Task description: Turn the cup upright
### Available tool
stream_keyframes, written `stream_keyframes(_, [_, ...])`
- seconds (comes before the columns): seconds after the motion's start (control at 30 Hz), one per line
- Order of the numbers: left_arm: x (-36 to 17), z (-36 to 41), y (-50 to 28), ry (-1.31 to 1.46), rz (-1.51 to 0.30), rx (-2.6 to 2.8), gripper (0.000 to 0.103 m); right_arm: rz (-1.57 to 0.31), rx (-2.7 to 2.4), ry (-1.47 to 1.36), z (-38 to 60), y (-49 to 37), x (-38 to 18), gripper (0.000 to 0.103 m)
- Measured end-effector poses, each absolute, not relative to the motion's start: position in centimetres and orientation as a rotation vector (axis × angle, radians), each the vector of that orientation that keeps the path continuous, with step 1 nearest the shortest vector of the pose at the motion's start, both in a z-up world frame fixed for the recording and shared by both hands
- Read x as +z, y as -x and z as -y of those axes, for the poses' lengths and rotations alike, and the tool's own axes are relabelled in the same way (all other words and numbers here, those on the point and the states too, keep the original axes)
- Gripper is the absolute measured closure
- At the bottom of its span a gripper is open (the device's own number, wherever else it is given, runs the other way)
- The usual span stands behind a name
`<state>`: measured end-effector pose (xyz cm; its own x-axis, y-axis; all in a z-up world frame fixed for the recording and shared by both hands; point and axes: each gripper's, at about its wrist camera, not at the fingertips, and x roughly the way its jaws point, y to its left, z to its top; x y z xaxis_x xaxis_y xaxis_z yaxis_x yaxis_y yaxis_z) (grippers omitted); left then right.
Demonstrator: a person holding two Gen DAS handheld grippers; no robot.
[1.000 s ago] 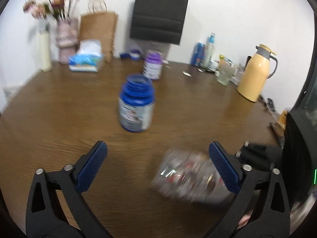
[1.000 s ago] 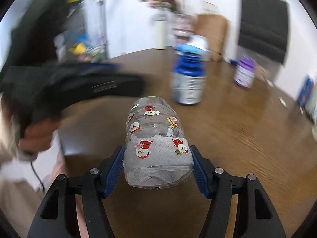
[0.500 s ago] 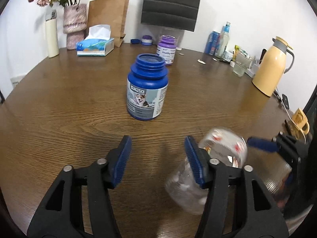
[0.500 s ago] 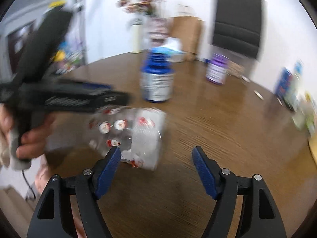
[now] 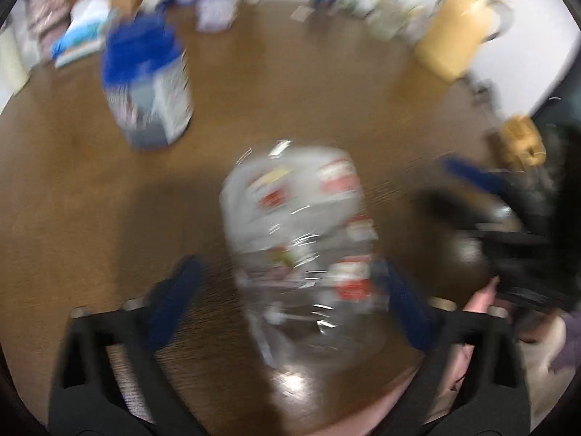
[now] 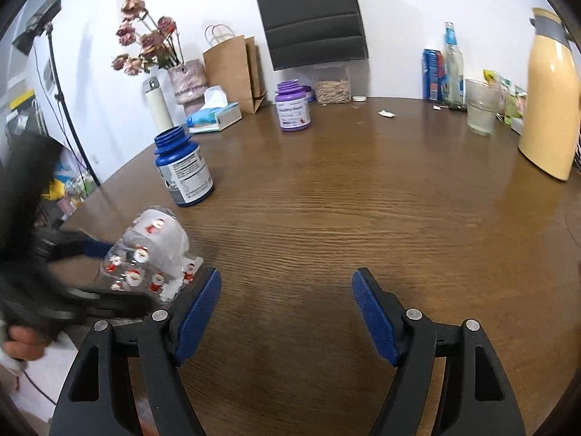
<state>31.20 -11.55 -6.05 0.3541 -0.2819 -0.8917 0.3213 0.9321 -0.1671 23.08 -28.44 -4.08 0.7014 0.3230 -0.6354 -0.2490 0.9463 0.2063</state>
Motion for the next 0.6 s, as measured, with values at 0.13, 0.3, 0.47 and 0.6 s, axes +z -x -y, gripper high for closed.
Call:
stream_keyframes(0.13, [-4.9,11.9,-31.3,-0.02,-1.066,-0.429,0.045,-0.722,0.317,-0.114,29.2,-22.2,-3.9,0.024])
stream_keyframes(0.3, [-3.4,12.7,-31.3,-0.092,-0.952,-0.352,0.045,-0.707,0.326,-0.138,30.1,-23.0,-3.0,0.024])
stream_keyframes(0.47, [0.6,13.9,-31.5,-0.164,-0.771,-0.378,0.045,-0.64,0.483,-0.187,30.4,-25.4,2.2,0.019])
stream_keyframes(0.6, [4.6,13.7,-33.6,-0.129,-0.628,-0.388,0.045,-0.654,0.729,-0.347,30.9,-29.9,7.1,0.0])
